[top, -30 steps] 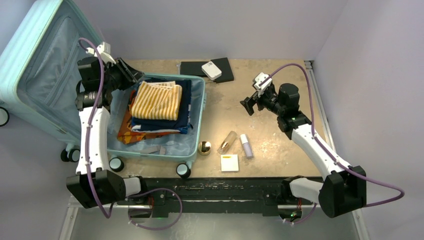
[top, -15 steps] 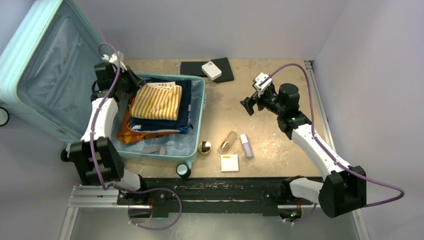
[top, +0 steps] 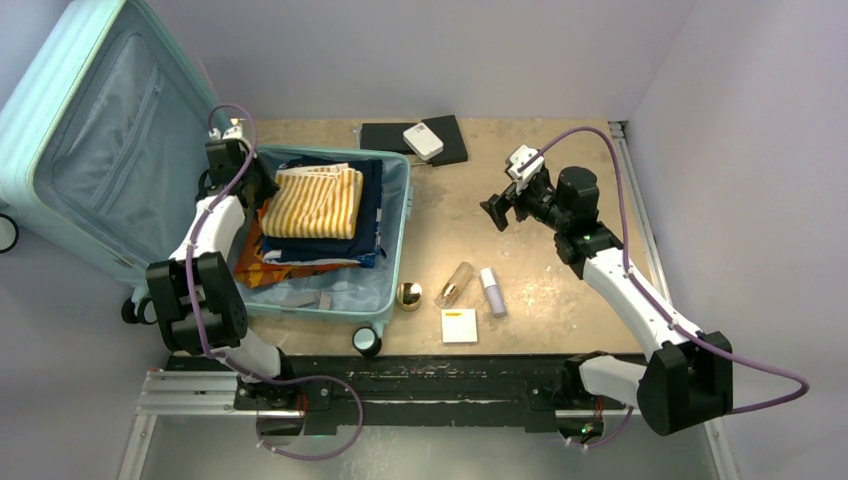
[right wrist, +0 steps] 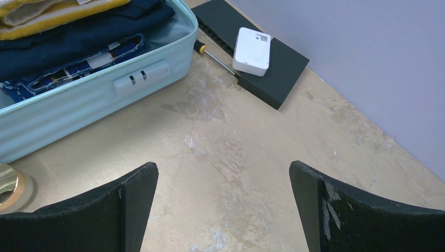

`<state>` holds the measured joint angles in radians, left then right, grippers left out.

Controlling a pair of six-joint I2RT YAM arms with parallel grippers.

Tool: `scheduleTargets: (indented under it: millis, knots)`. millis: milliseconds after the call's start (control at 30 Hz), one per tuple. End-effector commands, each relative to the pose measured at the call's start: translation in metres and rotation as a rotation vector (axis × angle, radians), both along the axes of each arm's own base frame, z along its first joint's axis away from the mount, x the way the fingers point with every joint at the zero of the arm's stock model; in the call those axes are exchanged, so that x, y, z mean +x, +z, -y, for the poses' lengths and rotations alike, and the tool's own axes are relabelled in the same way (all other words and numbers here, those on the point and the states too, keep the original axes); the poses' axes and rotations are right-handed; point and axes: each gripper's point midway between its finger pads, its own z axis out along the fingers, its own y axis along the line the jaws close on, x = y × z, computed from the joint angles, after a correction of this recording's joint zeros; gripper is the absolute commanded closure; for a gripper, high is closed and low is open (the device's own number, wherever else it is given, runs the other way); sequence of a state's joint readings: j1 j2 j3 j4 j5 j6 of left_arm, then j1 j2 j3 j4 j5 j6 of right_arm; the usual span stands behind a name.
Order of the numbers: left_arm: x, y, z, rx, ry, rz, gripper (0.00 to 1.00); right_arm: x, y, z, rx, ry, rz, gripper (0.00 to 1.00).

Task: Pack the luggage
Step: Place the clothes in the luggage.

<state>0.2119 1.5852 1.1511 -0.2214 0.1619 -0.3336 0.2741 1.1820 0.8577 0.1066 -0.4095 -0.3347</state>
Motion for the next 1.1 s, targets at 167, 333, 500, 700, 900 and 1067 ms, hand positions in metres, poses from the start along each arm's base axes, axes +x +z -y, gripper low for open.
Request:
scheduleTargets:
  millis: [167,333,500,700,900,1067]
  knots:
    - [0.013,0.074,-0.017,0.064,0.076,0.172,1.00,0.001,0.013,0.004,0.001,-0.013,0.062,0.01]
    - [0.016,0.146,0.045,0.038,-0.173,0.412,1.00,0.002,0.012,0.004,-0.001,-0.014,0.060,0.01]
    - [-0.002,0.140,0.113,0.084,-0.424,0.422,1.00,0.001,0.013,0.005,-0.004,-0.015,0.069,0.01]
    - [-0.009,0.094,0.115,0.123,-0.486,0.306,1.00,0.000,0.014,0.004,-0.003,-0.012,0.072,0.01]
    - [-0.017,0.048,0.136,0.121,-0.612,0.206,1.00,0.000,0.013,0.005,-0.006,-0.013,0.071,0.01]
    - [-0.020,0.033,0.136,0.131,-0.629,0.169,1.00,0.002,0.011,0.004,-0.007,-0.014,0.067,0.01]
